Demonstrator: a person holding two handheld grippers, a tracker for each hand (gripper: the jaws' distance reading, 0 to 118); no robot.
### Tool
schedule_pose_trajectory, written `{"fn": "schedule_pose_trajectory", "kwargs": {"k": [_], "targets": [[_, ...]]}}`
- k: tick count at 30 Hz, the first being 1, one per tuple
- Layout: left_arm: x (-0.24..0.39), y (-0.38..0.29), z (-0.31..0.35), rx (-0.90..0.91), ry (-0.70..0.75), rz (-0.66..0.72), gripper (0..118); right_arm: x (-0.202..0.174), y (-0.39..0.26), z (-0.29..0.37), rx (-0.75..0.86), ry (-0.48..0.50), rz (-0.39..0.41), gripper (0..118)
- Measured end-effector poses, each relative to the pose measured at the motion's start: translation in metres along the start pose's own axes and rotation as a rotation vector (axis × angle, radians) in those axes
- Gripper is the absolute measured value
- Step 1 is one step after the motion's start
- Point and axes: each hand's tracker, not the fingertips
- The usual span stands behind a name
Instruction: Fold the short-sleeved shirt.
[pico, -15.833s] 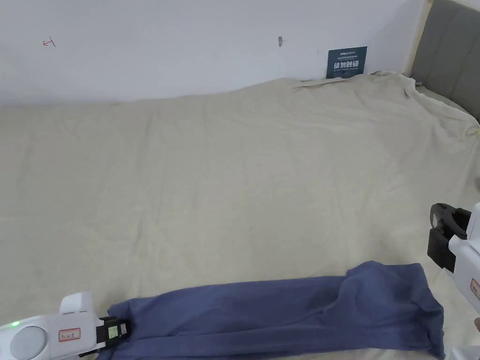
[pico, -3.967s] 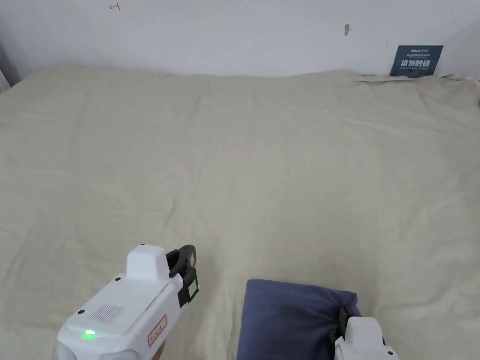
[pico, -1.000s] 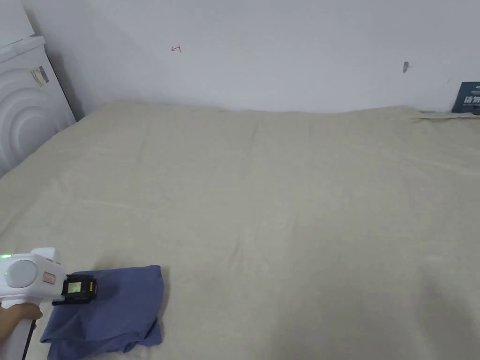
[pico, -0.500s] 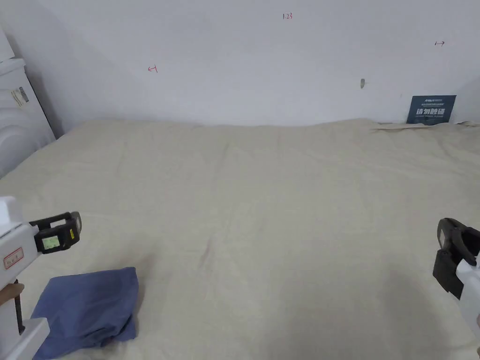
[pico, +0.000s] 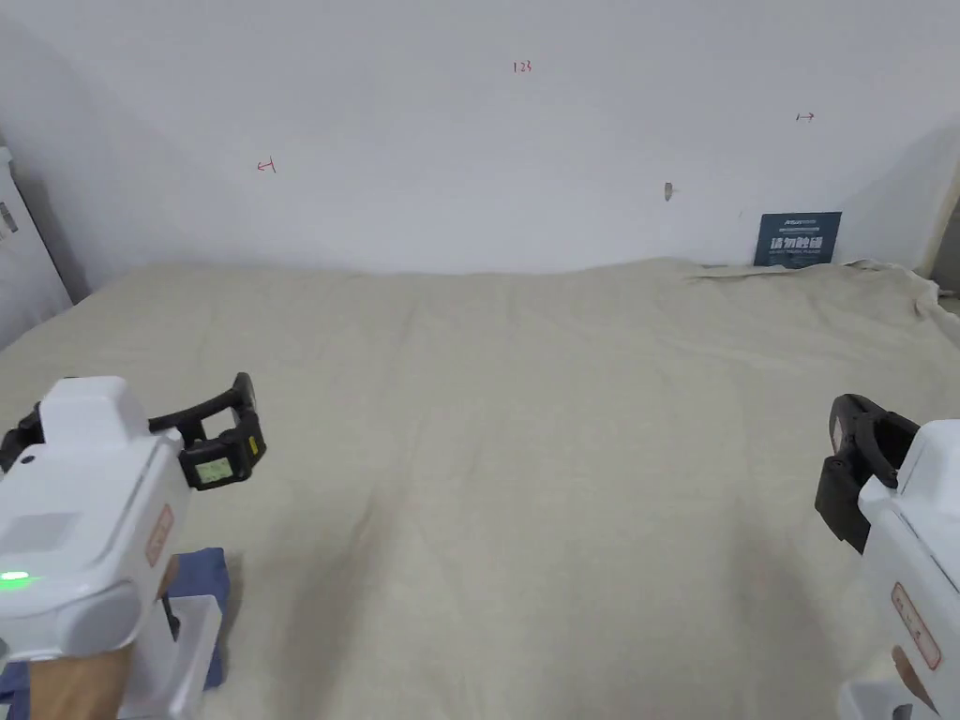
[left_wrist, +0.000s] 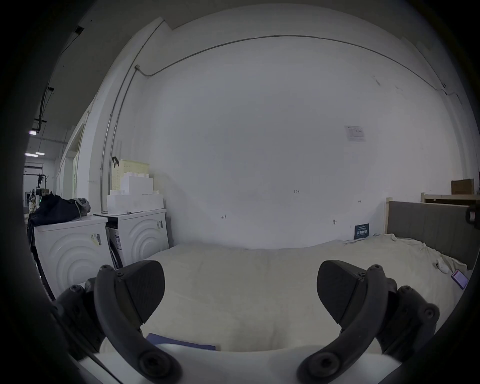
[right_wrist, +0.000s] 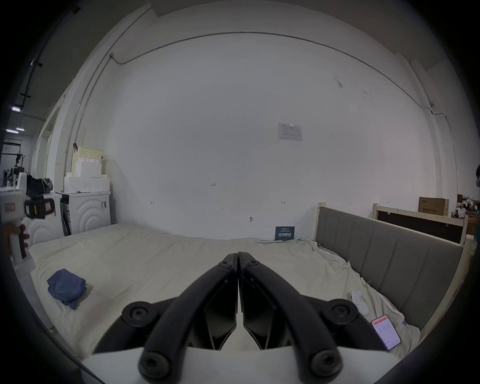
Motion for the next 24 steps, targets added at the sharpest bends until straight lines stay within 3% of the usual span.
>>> {"fn": "schedule_pose_trajectory", "kwargs": {"k": [7, 9, 12, 13, 15, 18, 20, 24], "targets": [[0.055, -0.027, 0.018, 0.084, -0.073, 0.015, 110, 0.018, -0.008, 0.006, 0.008, -0.016, -0.010, 0], [0.069, -0.032, 0.024, 0.099, -0.100, 0.020, 95, 0.017, -0.009, 0.011, 0.010, -0.033, -0.011, 0], [0.087, -0.039, 0.030, 0.110, -0.114, 0.000, 58, 0.020, -0.014, 0.014, 0.010, -0.056, -0.011, 0], [0.091, -0.041, 0.030, 0.109, -0.117, -0.013, 58, 0.021, -0.015, 0.015, 0.010, -0.061, -0.010, 0], [0.100, -0.043, 0.034, 0.103, -0.135, -0.020, 47, 0.022, -0.019, 0.016, 0.010, -0.074, -0.012, 0], [0.108, -0.046, 0.038, 0.100, -0.159, -0.009, 11, 0.023, -0.022, 0.017, 0.009, -0.083, -0.014, 0], [0.112, -0.048, 0.037, 0.072, -0.150, -0.032, 2, 0.022, -0.024, 0.017, 0.008, -0.085, -0.014, 0], [0.115, -0.050, 0.037, 0.032, -0.198, -0.012, 0, 0.020, -0.025, 0.017, 0.007, -0.086, -0.012, 0]]}}
